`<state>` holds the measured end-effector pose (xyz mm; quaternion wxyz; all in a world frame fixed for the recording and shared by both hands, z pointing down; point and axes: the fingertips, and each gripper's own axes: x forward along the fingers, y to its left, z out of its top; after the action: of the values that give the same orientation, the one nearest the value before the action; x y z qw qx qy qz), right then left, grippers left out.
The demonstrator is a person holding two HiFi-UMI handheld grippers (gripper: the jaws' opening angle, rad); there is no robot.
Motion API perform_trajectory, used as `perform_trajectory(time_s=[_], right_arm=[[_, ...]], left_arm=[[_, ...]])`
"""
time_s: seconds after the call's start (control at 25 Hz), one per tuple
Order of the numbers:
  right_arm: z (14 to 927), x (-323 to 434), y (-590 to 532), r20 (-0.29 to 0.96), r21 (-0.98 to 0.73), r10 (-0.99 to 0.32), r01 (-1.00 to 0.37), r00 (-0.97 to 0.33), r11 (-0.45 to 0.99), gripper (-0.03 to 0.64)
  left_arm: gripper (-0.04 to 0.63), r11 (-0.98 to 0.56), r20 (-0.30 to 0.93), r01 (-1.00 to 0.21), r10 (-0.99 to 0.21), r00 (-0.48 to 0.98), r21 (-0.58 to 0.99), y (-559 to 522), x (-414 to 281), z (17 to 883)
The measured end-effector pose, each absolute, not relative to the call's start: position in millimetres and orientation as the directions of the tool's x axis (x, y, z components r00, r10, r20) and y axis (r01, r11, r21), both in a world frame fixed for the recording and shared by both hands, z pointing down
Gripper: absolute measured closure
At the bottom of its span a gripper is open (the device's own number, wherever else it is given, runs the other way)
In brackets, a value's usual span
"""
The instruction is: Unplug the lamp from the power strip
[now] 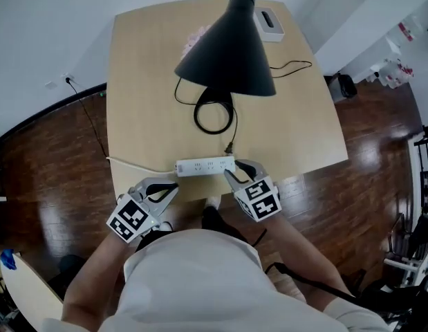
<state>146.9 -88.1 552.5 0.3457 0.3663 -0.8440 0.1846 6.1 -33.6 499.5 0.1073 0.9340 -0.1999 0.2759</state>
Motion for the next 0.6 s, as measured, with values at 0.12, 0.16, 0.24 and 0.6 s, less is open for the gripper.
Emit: perform_trajectory(time_s=[0.12, 0.16, 0.24, 0.6], right_arm=[[536, 125, -49, 0.712, -0.05, -0.52, -0.773, -0.471, 0.632, 0.465], [531, 115, -33, 0.709, -0.053, -0.529, -0.783, -0.466, 0.619, 0.465], [520, 95, 4, 0.7, -0.068, -0.55, -0.809, -0.455, 0.583, 0.465], [483, 21, 166, 0.675, -0.113, -0.6, -0.864, -0.429, 0.491, 0.465]], left_arm=[[0.591, -0.901, 0.51, -0.417, -0.304, 0.805, 0.12, -4, -22, 481], [0.591, -0.901, 0.498, -0.413, -0.3, 0.814, 0.132, 9, -34, 475], [0.591, -0.902, 0.478, -0.404, -0.292, 0.828, 0.149, 37, -61, 464], [0.591, -0.911, 0.456, -0.365, -0.246, 0.855, 0.193, 137, -161, 459]])
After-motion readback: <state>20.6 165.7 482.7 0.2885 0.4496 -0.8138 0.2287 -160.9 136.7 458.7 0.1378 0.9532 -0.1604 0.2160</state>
